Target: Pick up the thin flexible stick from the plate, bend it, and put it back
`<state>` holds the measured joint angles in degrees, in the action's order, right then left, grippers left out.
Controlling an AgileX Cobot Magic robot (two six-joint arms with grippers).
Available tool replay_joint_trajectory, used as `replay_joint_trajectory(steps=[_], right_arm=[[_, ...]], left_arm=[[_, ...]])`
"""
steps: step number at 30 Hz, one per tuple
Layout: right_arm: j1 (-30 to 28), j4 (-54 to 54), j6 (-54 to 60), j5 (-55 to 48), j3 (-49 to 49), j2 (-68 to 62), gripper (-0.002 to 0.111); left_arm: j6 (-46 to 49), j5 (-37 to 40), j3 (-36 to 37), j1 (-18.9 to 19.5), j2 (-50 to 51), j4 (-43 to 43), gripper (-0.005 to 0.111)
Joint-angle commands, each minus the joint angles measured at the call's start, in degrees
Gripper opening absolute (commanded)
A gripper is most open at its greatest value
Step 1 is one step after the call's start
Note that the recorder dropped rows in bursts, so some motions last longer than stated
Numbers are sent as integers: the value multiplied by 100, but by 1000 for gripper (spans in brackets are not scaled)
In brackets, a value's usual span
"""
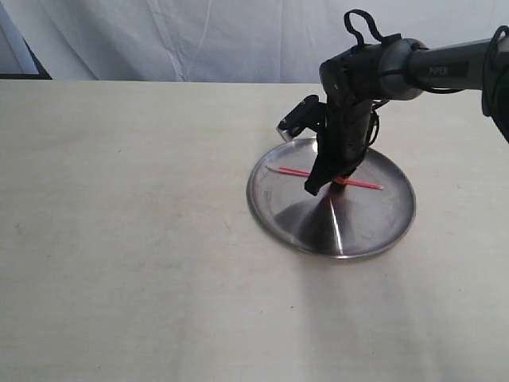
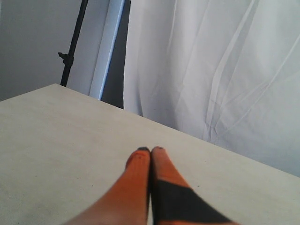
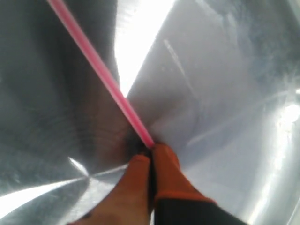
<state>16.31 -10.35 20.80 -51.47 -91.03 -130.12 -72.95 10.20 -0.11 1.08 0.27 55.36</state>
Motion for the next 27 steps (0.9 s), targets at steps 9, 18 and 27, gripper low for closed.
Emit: replay_joint_trajectory(steps=[9,18,27], right_arm=[[-28,793,0,-556,129,310,-1],[-28,1093,90,-3,129,572,-1],[-28,1564,668,811,129,559,40]], left_arm=[[1,10,11,-10,-27,64,0],[1,10,11,-10,-27,124,0],[1,10,11,-10,-27,228,0]])
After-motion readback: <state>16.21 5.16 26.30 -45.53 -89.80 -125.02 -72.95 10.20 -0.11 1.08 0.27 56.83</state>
